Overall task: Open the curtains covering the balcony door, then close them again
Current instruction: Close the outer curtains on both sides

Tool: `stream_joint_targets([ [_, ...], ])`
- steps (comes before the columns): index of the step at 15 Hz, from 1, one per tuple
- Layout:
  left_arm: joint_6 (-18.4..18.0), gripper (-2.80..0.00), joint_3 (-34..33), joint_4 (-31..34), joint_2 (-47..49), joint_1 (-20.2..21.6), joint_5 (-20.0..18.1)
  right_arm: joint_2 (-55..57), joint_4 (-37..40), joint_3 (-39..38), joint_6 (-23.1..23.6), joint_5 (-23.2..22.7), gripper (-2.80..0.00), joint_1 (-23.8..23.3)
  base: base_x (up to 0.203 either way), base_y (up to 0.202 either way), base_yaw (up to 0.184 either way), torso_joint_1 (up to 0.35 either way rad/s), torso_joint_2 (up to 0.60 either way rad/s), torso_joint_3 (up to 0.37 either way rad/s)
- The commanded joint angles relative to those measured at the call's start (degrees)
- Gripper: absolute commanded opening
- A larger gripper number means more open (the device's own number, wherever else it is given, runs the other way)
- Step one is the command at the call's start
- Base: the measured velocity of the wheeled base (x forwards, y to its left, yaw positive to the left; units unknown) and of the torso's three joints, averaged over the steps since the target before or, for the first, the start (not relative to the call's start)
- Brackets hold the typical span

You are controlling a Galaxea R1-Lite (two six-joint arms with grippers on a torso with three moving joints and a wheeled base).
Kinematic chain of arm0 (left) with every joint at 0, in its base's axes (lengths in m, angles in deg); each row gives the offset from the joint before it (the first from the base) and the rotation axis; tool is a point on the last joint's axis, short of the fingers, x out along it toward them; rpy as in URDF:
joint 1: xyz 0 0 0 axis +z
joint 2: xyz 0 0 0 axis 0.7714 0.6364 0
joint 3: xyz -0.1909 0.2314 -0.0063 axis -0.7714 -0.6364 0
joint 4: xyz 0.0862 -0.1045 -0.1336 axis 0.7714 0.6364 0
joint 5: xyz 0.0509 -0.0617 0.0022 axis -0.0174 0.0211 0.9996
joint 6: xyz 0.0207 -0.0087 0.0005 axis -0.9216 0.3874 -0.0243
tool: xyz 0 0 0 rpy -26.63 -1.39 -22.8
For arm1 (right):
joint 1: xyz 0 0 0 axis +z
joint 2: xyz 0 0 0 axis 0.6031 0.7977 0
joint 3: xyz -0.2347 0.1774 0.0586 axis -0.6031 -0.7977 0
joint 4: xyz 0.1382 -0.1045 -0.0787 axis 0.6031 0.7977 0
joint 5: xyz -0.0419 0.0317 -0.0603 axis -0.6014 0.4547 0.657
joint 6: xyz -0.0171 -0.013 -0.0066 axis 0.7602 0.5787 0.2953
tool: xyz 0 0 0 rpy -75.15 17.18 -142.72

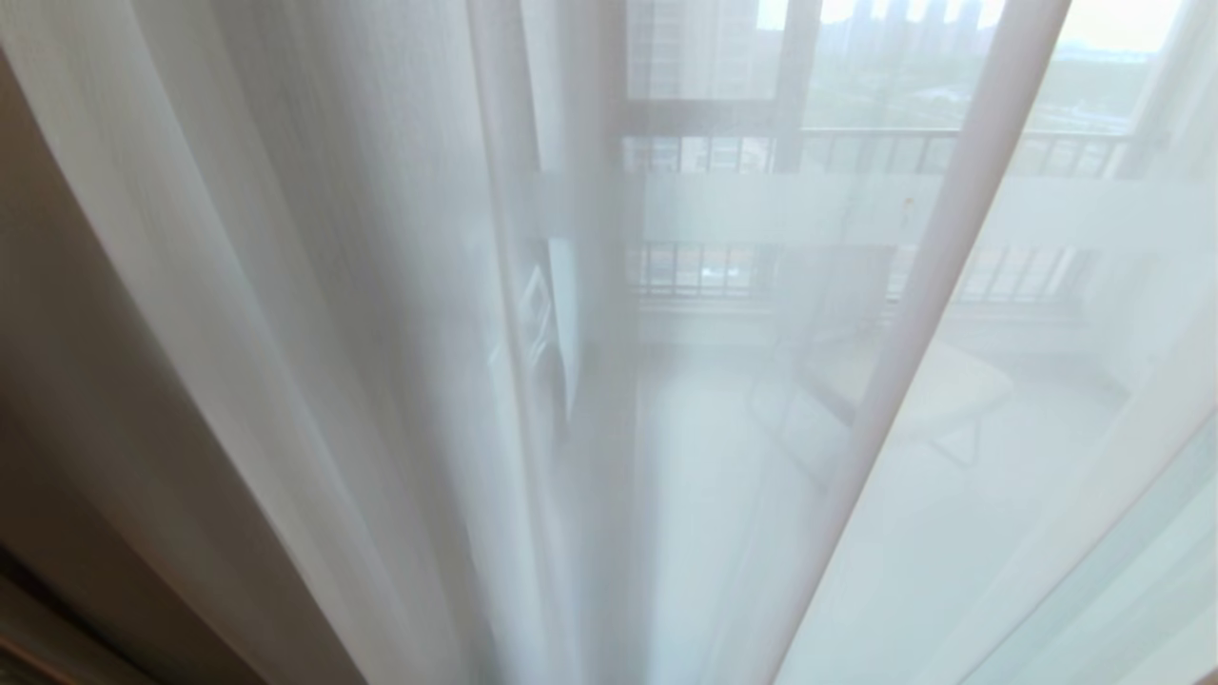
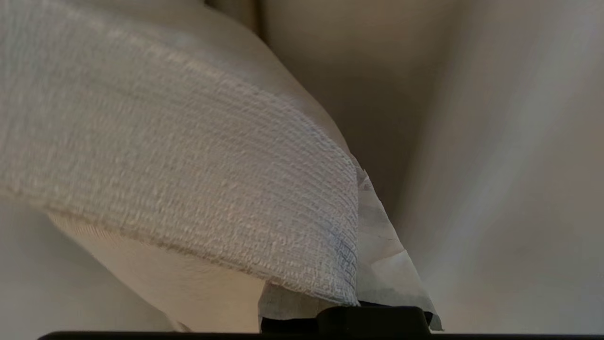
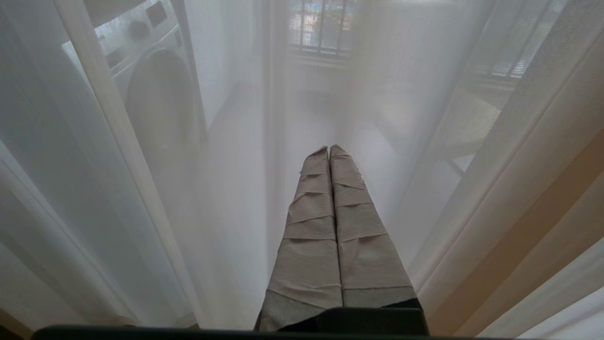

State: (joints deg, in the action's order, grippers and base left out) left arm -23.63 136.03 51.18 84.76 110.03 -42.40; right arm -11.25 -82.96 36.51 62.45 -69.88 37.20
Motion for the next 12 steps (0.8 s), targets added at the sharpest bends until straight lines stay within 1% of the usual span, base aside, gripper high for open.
stream_joint_targets([
  [1,-0.02,-2.8,3.83,-0.19,8.17,0.67,2.68,-0.02,0.02,0.0,0.06,-0.05,-2.8,0.07,0.0,0.0,0.0,0.0,0.0,0.0],
  [4,-0.15,-2.8,8.0,-0.2,12.77,2.04,3.89,-0.02,0.02,0.0,0.06,-0.05,-2.8,0.07,0.0,0.0,0.0,0.0,0.0,0.0],
  [7,-0.32,-2.8,8.55,-0.2,13.75,2.24,3.92,-0.02,0.02,0.0,0.06,-0.05,-2.8,-0.02,0.0,0.0,0.0,0.0,0.0,0.0],
  [8,-1.01,0.0,8.42,-0.2,13.75,2.25,3.84,-0.02,0.01,0.0,0.06,-0.05,-2.8,0.07,0.0,0.0,0.0,0.0,0.0,0.0],
  [9,-2.14,0.0,8.29,-0.2,13.75,2.32,3.8,-0.02,-0.07,0.0,0.06,-0.05,-2.8,-0.02,0.0,0.0,0.0,0.0,0.0,0.0],
  [12,-2.61,0.0,8.2,-0.2,13.23,2.24,3.22,-0.02,0.02,0.0,0.06,-0.05,-2.8,0.07,0.0,0.0,0.0,0.0,0.0,0.0],
])
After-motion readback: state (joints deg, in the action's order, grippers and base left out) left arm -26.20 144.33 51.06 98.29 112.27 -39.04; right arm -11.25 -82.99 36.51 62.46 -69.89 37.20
